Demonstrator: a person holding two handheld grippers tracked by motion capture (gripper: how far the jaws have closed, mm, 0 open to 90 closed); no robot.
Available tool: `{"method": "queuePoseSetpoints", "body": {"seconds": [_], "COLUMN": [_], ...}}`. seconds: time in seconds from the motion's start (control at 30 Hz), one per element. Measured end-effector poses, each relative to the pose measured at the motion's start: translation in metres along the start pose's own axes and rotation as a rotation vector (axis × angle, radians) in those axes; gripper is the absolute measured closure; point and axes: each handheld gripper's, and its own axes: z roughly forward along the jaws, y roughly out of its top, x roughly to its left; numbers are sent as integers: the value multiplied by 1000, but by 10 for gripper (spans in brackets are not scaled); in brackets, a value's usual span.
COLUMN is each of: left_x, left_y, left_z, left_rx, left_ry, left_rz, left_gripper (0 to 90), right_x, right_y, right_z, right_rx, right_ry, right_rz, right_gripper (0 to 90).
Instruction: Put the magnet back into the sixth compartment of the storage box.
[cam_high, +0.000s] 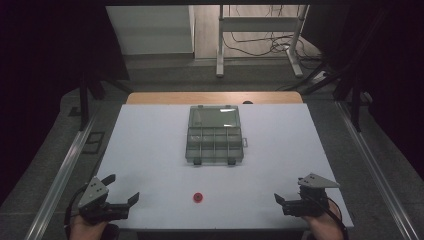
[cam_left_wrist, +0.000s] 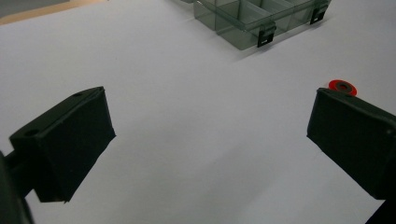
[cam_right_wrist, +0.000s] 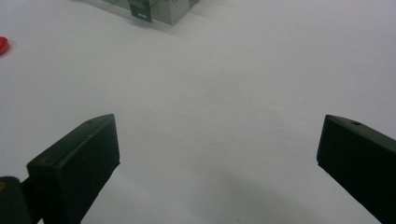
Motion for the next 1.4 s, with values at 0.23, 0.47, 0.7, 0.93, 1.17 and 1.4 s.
{"method": "queuePoseSetpoints", "body": {"seconds": [0.23,0.47,0.7,0.93,1.17,1.4], "left_x": [-1,-1,-1,0,0,0], "left_y": [0,0,0,-1,-1,0], "left_z": [0,0,0,-1,-1,-1], "left_rx": [2,3,2,-10,-9,-8], "left_ry": [0,-1,0,-5,-6,-6], "left_rz": [7,9,9,1,1,2], "left_gripper": [10,11,11,11,11,12], "right_x": [4,6,10,15,19,26], "right_y": [6,12,19,26,33,41], "right_z": [4,6,10,18,24,33], "right_rx": [-1,-17,-21,-4,0,0], "right_ry": [20,25,49,93,103,148], "right_rz": [-40,-60,-74,-94,-115,-125], "right_gripper": [0,0,0,0,0,0]}}
